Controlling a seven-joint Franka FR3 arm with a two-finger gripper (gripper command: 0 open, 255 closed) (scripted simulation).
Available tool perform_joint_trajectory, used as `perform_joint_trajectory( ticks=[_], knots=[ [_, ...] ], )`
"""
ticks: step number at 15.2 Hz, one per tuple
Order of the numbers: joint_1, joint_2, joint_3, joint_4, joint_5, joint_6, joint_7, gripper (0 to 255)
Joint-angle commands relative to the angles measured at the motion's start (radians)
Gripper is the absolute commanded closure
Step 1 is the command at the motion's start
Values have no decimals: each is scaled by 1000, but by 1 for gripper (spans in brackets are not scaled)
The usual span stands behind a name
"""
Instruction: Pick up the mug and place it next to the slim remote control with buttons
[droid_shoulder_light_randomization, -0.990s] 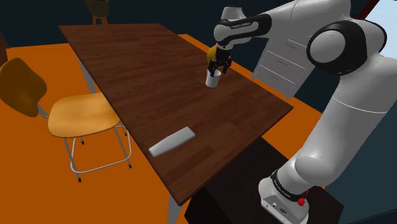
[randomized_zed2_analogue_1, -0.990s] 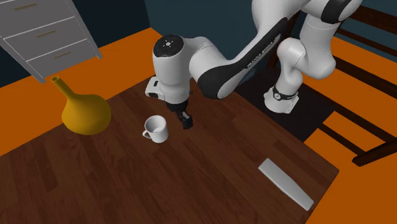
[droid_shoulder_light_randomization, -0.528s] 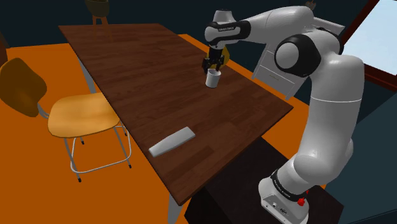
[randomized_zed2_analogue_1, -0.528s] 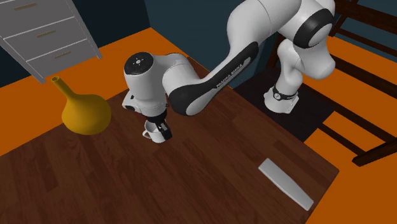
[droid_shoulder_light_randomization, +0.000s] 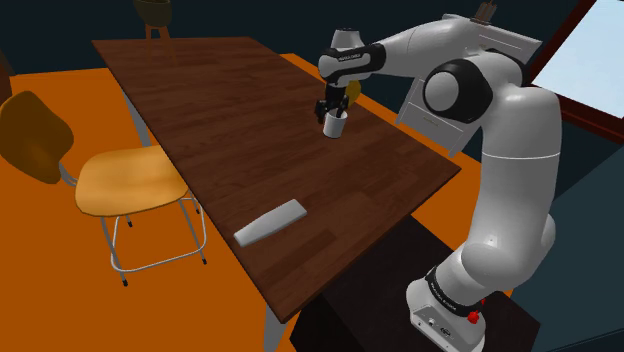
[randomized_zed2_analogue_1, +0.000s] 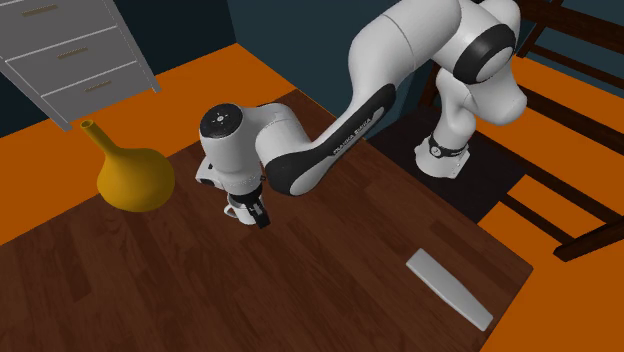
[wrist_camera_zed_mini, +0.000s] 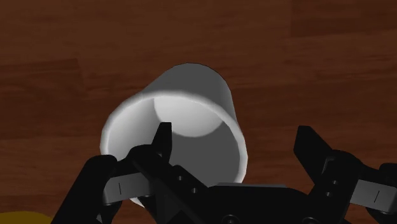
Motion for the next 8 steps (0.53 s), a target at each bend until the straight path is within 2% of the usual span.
perform_joint_trajectory(
  ticks=[1,7,8],
  knots=[
    [0,2,0,-4,0,7,1,0],
    [0,2,0,-4,0,7,1,0],
    [0,2,0,-4,0,7,1,255]
  ],
)
